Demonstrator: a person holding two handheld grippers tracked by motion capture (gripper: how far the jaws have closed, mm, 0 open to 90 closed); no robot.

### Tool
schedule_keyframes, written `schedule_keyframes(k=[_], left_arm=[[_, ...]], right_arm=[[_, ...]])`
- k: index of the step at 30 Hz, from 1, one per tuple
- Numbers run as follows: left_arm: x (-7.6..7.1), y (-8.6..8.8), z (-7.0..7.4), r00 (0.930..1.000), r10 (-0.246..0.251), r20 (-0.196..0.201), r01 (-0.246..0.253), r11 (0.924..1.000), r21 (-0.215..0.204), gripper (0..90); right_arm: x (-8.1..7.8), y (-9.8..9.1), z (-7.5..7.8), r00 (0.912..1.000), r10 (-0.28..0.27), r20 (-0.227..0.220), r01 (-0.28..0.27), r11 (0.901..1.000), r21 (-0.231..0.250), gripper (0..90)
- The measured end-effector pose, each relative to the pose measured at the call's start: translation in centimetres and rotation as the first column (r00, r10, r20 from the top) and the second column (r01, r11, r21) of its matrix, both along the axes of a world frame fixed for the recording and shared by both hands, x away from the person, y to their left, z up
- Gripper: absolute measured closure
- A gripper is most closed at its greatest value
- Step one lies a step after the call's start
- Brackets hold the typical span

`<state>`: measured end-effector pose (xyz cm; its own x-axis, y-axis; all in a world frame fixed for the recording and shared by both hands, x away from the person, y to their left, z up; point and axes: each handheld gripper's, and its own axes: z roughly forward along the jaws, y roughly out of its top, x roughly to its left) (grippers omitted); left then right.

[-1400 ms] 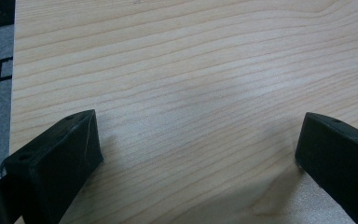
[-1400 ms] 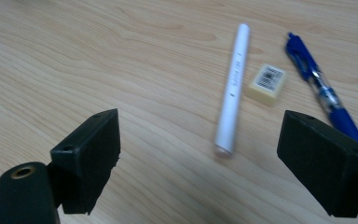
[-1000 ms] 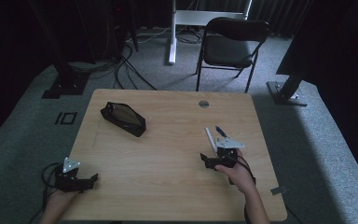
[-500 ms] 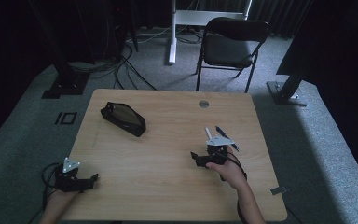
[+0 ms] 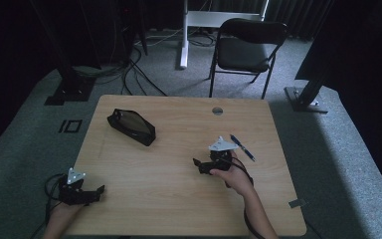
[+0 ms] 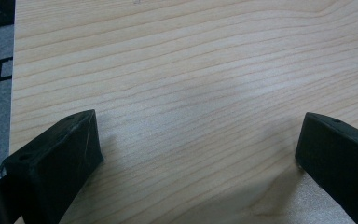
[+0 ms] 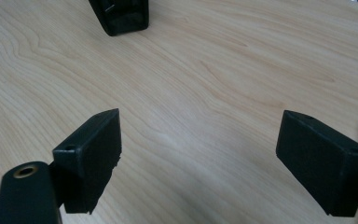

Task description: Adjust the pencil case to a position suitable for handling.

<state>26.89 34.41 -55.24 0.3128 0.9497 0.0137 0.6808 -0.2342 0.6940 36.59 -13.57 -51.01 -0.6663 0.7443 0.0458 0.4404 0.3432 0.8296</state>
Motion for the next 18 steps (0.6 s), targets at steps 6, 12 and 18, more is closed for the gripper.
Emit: schedule_keyframes(k=[6, 12, 18], left_arm=[[0.0, 0.0, 0.0, 1.0, 0.0, 0.0, 0.0, 1.0, 0.0, 0.3], [0.0, 0.0, 0.0, 1.0, 0.0, 0.0, 0.0, 1.0, 0.0, 0.3], [0.0, 0.0, 0.0, 1.0, 0.0, 0.0, 0.0, 1.0, 0.0, 0.3]], right_arm=[[0.5, 1.1, 0.3, 0.9998, 0.018, 0.01, -0.018, 0.9998, 0.005, 13.7], [0.9, 2.3, 0.4, 0.9986, 0.05, 0.014, -0.05, 0.9987, 0.0, 14.2], [1.3, 3.4, 0.7, 0.9976, 0.061, 0.032, -0.061, 0.9981, 0.01, 14.2]])
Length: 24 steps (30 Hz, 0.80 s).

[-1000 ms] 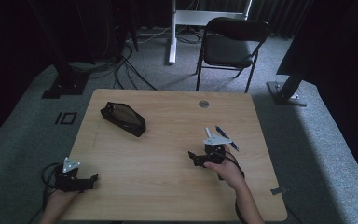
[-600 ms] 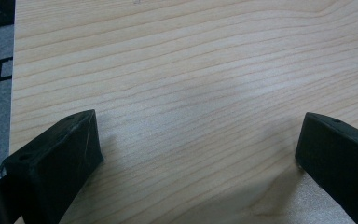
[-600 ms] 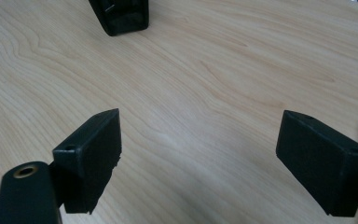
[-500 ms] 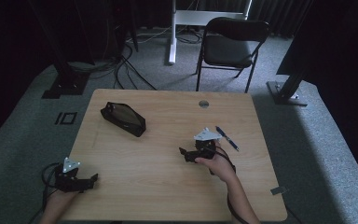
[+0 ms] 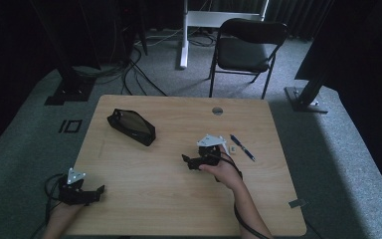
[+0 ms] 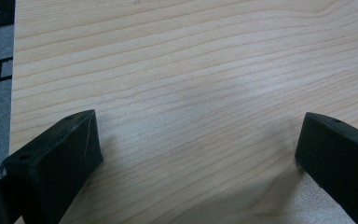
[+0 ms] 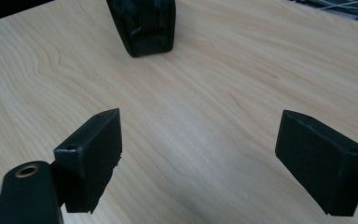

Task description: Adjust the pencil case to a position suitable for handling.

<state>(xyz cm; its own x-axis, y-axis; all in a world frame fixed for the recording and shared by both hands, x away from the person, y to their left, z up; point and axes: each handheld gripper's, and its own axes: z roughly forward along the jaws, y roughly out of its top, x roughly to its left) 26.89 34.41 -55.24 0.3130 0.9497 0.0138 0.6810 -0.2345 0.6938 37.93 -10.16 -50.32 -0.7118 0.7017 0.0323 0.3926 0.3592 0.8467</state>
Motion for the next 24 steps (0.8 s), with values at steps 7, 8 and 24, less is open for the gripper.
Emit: schedule_keyframes(k=[7, 8, 24], left_arm=[[0.0, 0.0, 0.0, 1.0, 0.0, 0.0, 0.0, 1.0, 0.0, 0.3], [0.0, 0.0, 0.0, 1.0, 0.0, 0.0, 0.0, 1.0, 0.0, 0.3], [0.0, 0.0, 0.0, 1.0, 0.0, 0.0, 0.0, 1.0, 0.0, 0.3]], right_arm=[[0.5, 1.2, 0.3, 0.9998, 0.015, 0.014, -0.015, 0.9999, 0.007, 14.2], [0.5, 1.4, 0.2, 0.9997, 0.019, 0.011, -0.019, 0.9998, 0.004, 14.2], [1.1, 4.8, -0.4, 0.9974, 0.072, -0.001, -0.072, 0.9973, 0.014, 14.2]])
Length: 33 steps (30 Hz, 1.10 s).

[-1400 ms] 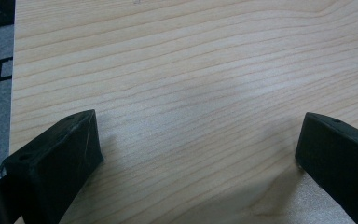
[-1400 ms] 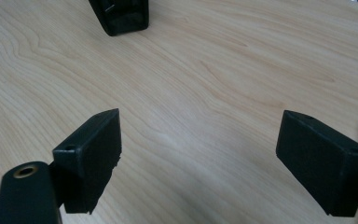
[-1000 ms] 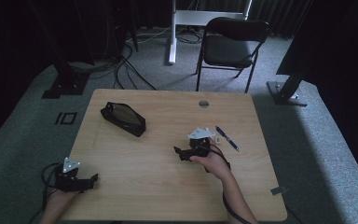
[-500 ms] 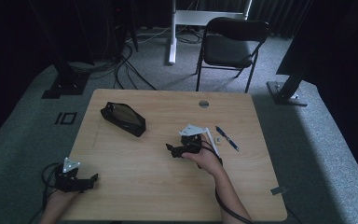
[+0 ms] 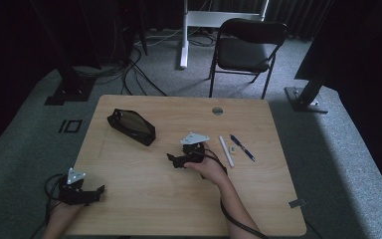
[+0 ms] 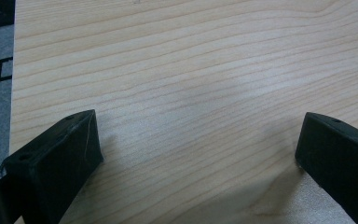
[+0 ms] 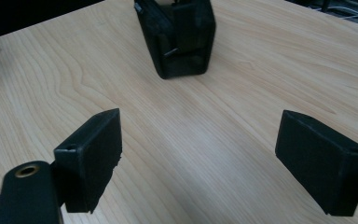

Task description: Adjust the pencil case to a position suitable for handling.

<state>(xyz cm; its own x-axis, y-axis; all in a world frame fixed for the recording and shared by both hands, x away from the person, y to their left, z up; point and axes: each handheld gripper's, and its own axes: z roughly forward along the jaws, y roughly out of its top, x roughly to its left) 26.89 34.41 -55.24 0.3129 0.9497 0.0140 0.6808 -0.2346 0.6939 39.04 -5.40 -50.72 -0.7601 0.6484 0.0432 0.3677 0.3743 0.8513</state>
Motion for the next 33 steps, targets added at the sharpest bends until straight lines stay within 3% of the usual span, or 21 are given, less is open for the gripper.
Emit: schedule_keyframes(k=[13, 33], left_arm=[[0.0, 0.0, 0.0, 1.0, 0.0, 0.0, 0.0, 1.0, 0.0, 0.3], [0.0, 0.0, 0.0, 1.0, 0.0, 0.0, 0.0, 1.0, 0.0, 0.3]], right_arm=[[1.3, 2.4, 0.5, 0.9998, 0.016, 0.012, -0.016, 0.9998, 0.012, 14.2], [3.3, 5.1, -0.3, 0.9994, 0.034, 0.002, -0.034, 0.9994, 0.002, 14.2]])
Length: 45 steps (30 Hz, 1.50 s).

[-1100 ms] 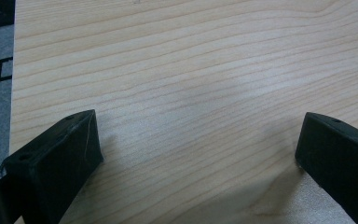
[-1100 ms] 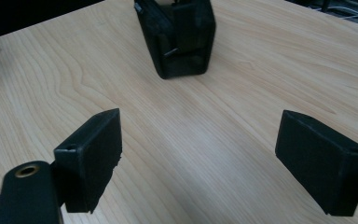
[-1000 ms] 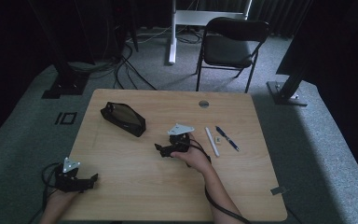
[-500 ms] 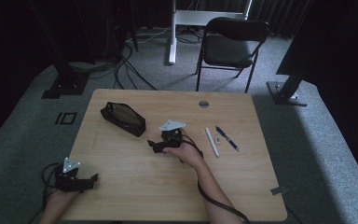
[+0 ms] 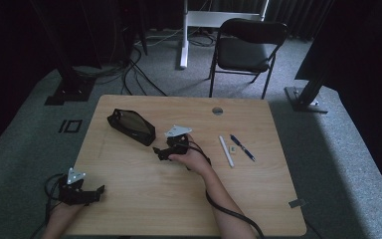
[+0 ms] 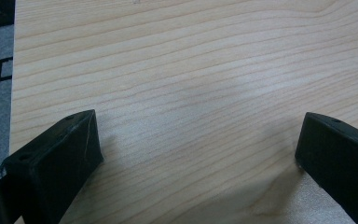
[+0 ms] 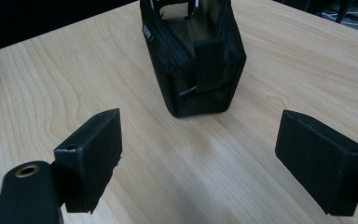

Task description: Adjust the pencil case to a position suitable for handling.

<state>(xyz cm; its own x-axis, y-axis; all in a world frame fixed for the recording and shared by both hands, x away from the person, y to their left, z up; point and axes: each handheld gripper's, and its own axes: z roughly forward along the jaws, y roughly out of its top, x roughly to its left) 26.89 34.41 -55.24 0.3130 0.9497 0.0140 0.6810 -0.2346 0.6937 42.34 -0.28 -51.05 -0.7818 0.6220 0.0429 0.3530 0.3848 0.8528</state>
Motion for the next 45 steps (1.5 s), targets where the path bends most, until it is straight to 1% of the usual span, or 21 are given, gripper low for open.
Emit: schedule_keyframes(k=[4, 9, 16, 18, 20, 22, 24, 26, 28, 30, 31, 33, 35, 36, 37, 38, 39, 45], left_arm=[[0.0, 0.0, 0.0, 1.0, 0.0, 0.0, 0.0, 1.0, 0.0, 0.3], [0.0, 0.0, 0.0, 1.0, 0.0, 0.0, 0.0, 1.0, 0.0, 0.3], [0.0, 0.0, 0.0, 1.0, 0.0, 0.0, 0.0, 1.0, 0.0, 0.3], [0.0, 0.0, 0.0, 1.0, 0.0, 0.0, 0.0, 1.0, 0.0, 0.3], [0.0, 0.0, 0.0, 1.0, 0.0, 0.0, 0.0, 1.0, 0.0, 0.3], [0.0, 0.0, 0.0, 1.0, 0.0, 0.0, 0.0, 1.0, 0.001, 0.3], [0.0, 0.0, 0.0, 1.0, 0.0, 0.001, 0.0, 1.0, 0.0, 0.3], [0.0, 0.0, 0.0, 1.0, 0.0, 0.0, 0.0, 1.0, 0.0, 0.3], [0.0, 0.0, 0.0, 1.0, 0.0, 0.0, 0.0, 1.0, 0.0, 0.3], [0.0, 0.0, 0.0, 1.0, 0.0, 0.0, 0.0, 1.0, 0.0, 0.3], [0.0, 0.0, 0.0, 1.0, 0.0, 0.0, 0.0, 1.0, 0.0, 0.3], [0.0, 0.0, 0.0, 1.0, 0.0, 0.0, 0.0, 1.0, 0.0, 0.3], [0.0, 0.0, 0.0, 1.0, 0.0, 0.0, 0.0, 1.0, 0.0, 0.3], [0.0, 0.0, 0.0, 1.0, 0.0, 0.0, 0.0, 1.0, 0.0, 0.3], [0.0, 0.0, 0.0, 1.0, 0.0, 0.0, 0.0, 1.0, 0.0, 0.3], [0.0, 0.0, 0.0, 1.0, 0.0, 0.0, 0.0, 1.0, 0.001, 0.3], [0.0, 0.0, 0.0, 1.0, 0.0, 0.0, 0.0, 1.0, 0.001, 0.3], [0.0, 0.0, 0.0, 1.0, 0.0, 0.001, 0.0, 1.0, -0.001, 0.3]], right_arm=[[0.5, 0.6, 0.1, 1.0, 0.006, 0.006, -0.006, 1.0, -0.003, 14.3], [1.0, 1.3, 0.1, 1.0, 0.008, 0.001, -0.008, 1.0, -0.002, 14.3], [1.7, 2.2, 0.2, 0.9999, 0.014, 0.003, -0.014, 0.9998, 0.015, 14.3], [1.9, 2.4, 0.2, 0.9999, 0.014, 0.005, -0.014, 0.9998, 0.011, 14.3], [2.2, 2.6, 0.1, 0.9999, 0.004, 0.01, -0.004, 1.0, 0.003, 17.3], [2.5, 2.7, 0.1, 0.9994, -0.012, 0.034, 0.013, 0.9998, -0.012, 22.2], [2.7, 2.7, 0.2, 0.9991, -0.025, 0.033, 0.025, 0.9996, -0.008, 25.5], [2.9, 2.9, 0.2, 0.9984, -0.031, 0.047, 0.032, 0.9993, -0.018, 30.1], [3.0, 3.1, 0.2, 0.9985, -0.033, 0.044, 0.034, 0.9991, -0.026, 36.0], [3.3, 3.1, 0.2, 0.9991, -0.02, 0.037, 0.021, 0.9995, -0.024, 46.7], [3.4, 3.1, 0.2, 0.9997, -0.012, 0.022, 0.013, 0.9998, -0.014, 47.4], [3.5, 3.1, 0.2, 0.9994, -0.016, 0.031, 0.016, 0.9997, -0.018, 55.4], [3.5, 3.1, 0.2, 0.9997, -0.005, 0.024, 0.005, 0.9999, -0.013, 60.7], [3.5, 3.0, 0.2, 0.9997, -0.001, 0.024, 0.001, 0.9998, -0.018, 63.7], [3.5, 3.0, 0.2, 0.9997, -0.001, 0.024, 0.001, 0.9998, -0.018, 63.7], [3.5, 3.1, 0.2, 0.9997, 0.003, 0.026, -0.002, 0.9997, -0.023, 66.0], [3.4, 3.1, 0.2, 0.9991, 0.02, 0.036, -0.019, 0.999, -0.04, 70.6], [2.9, 3.2, 0.4, 0.9979, 0.054, 0.035, -0.052, 0.9968, -0.061, 72.8]])
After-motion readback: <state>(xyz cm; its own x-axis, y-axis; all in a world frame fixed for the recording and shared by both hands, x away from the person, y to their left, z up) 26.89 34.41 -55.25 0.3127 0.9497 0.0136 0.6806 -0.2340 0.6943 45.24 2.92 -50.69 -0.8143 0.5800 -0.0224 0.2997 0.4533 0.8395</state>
